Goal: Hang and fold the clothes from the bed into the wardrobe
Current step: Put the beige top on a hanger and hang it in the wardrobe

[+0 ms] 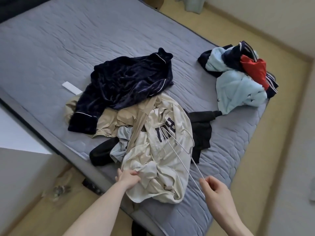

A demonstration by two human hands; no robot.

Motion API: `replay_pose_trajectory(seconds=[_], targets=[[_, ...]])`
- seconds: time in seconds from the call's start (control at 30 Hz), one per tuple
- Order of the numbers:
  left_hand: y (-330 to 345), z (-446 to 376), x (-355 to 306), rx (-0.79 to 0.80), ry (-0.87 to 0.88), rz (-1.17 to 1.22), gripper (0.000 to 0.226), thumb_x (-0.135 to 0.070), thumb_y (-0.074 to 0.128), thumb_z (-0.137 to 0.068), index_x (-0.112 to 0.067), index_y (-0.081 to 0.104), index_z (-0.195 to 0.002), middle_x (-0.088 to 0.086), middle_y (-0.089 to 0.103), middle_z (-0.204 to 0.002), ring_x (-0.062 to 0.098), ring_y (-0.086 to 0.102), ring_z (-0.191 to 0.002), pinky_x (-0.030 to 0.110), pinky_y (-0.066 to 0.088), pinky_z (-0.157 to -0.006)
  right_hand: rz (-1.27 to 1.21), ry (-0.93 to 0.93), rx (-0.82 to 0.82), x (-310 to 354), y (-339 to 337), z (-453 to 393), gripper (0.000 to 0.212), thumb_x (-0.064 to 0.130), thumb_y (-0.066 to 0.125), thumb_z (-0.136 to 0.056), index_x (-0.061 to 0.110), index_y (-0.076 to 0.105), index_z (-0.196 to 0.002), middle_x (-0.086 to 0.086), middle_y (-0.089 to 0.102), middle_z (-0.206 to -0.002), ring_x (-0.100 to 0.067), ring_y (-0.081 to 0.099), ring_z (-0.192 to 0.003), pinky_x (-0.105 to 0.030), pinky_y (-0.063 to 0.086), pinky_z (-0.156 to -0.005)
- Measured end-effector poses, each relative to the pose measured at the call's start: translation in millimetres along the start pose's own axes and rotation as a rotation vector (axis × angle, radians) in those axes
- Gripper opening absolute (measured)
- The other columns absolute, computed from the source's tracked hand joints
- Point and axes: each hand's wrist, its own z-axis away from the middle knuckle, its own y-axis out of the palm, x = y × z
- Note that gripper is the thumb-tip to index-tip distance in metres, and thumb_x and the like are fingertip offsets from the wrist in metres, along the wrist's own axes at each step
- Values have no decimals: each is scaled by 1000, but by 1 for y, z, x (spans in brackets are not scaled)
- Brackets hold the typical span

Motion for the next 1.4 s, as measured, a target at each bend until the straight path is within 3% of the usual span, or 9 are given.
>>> replay_pose_trajectory(seconds=[0.13,0.23,0.43,0.57,0.67,0.77,1.07,1.17,1.4], targets=[[-4,7,8,-2,-22,271,38,-29,82,-80,-21,75,-117,0,64,-131,23,58,-122,32,44,-105,-6,10,5,11,-2,10,44,22,65,-95,16,40,-60,9,34,-52,-5,30,-52,-21,30,-52],[-14,27,11,-104,40,424,16,-27,85,-81,-21,75,-92,0,74,-102,18,68,-101,27,50,-84,-32,5,12,23,-10,24,43,21,65,-95,16,40,-61,9,35,-53,-6,30,-52,-23,29,-53],[-34,100,-9,-44,65,510,45,-14,83,-75,-17,54,-110,3,65,-108,23,66,-97,29,53,-72,-97,-25,30,52,-33,60,46,15,64,-96,19,39,-58,10,36,-52,-5,30,-51,-31,28,-58],[-33,176,-39,-36,281,293,12,-13,66,-80,-19,59,-87,0,65,-90,21,60,-84,27,46,-73,-106,-78,43,70,-64,89,42,17,63,-98,15,45,-60,9,39,-52,-6,33,-51,-31,30,-58],[-34,246,-64,-116,480,169,21,-11,58,-87,-31,53,-91,-8,55,-81,15,50,-80,26,37,-73,-102,-136,42,81,-92,107,39,18,61,-98,15,45,-62,10,40,-53,-6,33,-51,-27,30,-56],[-42,312,-79,-220,644,178,12,-5,49,-79,-11,41,-71,-4,35,-63,15,31,-63,33,25,-63,-120,-204,52,90,-125,121,42,18,61,-99,18,40,-63,11,38,-54,-6,33,-52,-30,30,-57],[-47,475,-82,-386,679,467,19,-9,57,-78,-3,64,-94,26,62,-86,19,52,-73,37,40,-69,74,-403,297,61,-196,117,35,31,78,-84,16,48,-73,8,53,-61,-5,41,-53,-20,33,-52],[-35,521,-92,-448,693,609,29,-13,62,-71,-18,73,-97,9,75,-90,13,66,-78,27,50,-70,183,-420,371,58,-199,107,37,42,81,-81,19,52,-85,6,66,-82,-3,55,-67,-19,39,-58],[8,584,-107,-482,779,761,28,-12,64,-76,-19,73,-102,13,74,-97,15,67,-82,30,50,-72,61,-147,481,91,-176,97,70,83,63,-71,15,50,-78,-1,67,-80,-18,69,-74,-28,49,-53]])
